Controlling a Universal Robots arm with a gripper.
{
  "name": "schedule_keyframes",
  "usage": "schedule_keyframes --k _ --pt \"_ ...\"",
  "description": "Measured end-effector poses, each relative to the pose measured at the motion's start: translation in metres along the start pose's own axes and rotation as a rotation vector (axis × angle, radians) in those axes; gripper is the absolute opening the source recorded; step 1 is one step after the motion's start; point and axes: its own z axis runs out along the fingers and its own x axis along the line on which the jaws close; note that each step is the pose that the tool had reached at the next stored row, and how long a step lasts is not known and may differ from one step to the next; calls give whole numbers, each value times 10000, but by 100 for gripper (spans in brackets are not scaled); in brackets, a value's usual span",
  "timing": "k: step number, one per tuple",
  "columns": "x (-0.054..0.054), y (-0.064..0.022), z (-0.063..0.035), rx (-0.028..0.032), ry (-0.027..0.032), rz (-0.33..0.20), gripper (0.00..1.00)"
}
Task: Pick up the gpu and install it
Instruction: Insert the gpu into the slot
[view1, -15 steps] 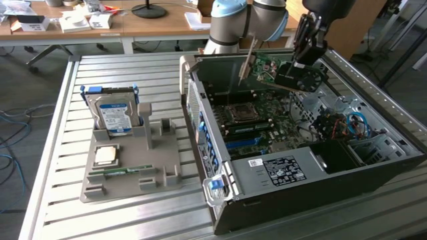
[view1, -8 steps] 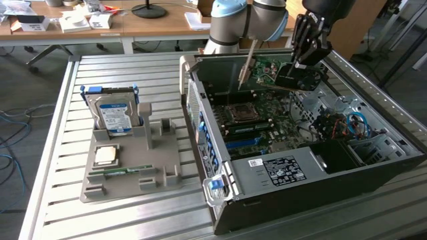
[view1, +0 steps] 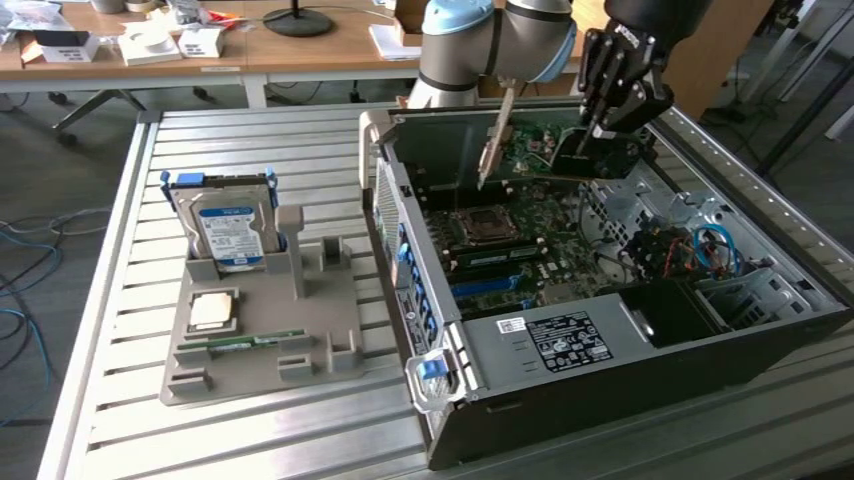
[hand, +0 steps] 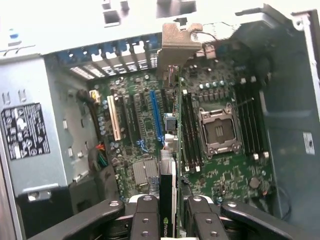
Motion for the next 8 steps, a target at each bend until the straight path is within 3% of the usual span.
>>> schedule_keyframes --k 8 --pt "0 0 3 0 66 -1305 26"
